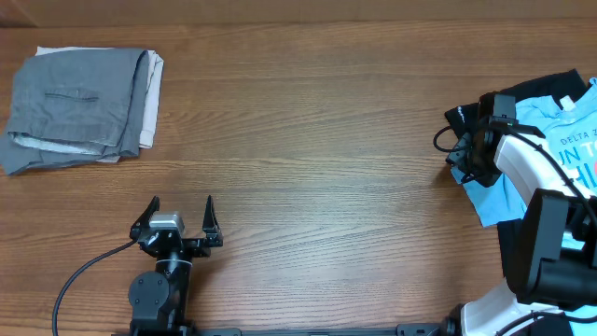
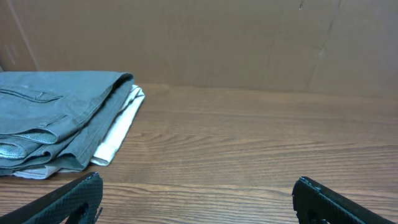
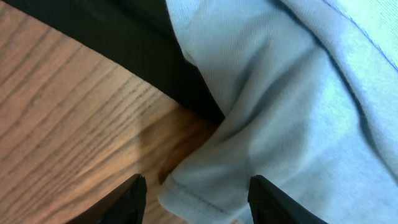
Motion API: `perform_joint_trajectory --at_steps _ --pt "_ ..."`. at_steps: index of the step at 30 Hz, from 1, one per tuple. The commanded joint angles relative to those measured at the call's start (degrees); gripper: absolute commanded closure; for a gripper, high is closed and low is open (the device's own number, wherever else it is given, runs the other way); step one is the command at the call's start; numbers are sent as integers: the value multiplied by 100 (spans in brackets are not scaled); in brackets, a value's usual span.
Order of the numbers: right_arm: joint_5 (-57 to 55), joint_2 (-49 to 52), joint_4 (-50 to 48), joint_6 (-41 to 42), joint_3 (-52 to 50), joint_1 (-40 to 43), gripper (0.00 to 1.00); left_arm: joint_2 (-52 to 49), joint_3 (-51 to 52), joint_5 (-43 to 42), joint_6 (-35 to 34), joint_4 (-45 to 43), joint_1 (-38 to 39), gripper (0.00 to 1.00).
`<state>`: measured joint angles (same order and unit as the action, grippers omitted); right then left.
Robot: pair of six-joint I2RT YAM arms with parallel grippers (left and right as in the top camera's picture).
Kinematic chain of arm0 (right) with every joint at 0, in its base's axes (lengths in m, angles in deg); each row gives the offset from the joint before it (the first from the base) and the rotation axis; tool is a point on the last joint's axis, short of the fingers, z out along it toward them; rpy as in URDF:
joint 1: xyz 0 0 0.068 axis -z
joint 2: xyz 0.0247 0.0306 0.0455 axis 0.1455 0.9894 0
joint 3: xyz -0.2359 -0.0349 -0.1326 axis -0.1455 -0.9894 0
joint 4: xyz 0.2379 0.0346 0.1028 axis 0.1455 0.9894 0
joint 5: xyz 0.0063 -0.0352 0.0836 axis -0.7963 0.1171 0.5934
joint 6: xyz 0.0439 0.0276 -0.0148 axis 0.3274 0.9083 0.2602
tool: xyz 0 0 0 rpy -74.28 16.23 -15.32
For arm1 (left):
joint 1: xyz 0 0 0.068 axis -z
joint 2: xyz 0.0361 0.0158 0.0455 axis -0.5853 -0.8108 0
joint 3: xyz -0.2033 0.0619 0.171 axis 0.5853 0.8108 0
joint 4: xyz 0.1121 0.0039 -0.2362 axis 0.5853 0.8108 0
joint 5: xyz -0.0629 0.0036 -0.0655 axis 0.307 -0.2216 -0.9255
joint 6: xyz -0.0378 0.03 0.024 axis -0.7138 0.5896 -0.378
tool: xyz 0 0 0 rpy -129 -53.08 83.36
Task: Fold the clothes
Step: 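Reach the right gripper to the blue t-shirt hem and grasp it, then drag the blue t-shirt with the right gripper leftward to table center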
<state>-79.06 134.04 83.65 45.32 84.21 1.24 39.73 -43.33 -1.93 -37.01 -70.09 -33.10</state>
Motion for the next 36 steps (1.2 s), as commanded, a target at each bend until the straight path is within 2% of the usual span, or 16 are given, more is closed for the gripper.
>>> perform_joint_trajectory --at_steps 1,8,12,14,17,20,23,26,36 --pt "-63 92 -96 138 -33 -22 43 37 20 -52 151 -11 35 0" --pt "-63 168 -122 142 -153 -22 43 37 20 -52 151 -11 35 0" --pt "-66 168 -286 201 -321 -22 50 37 20 -52 151 -11 35 0" --pt "-66 168 -291 201 -358 -22 64 37 20 -52 151 -11 35 0" --pt "-66 168 -345 199 -402 -22 73 37 20 -52 151 -11 35 0" --pt "-66 166 -341 195 -407 -22 96 37 20 -52 151 -11 35 0" --pt "-66 122 -101 195 -219 -20 96 37 20 -52 151 -11 35 0" --pt "-63 -92 520 195 461 -9 96 37 20 -52 151 -11 35 0" --pt "308 -555 3093 81 3613 -39 96 37 20 -52 151 -11 35 0"
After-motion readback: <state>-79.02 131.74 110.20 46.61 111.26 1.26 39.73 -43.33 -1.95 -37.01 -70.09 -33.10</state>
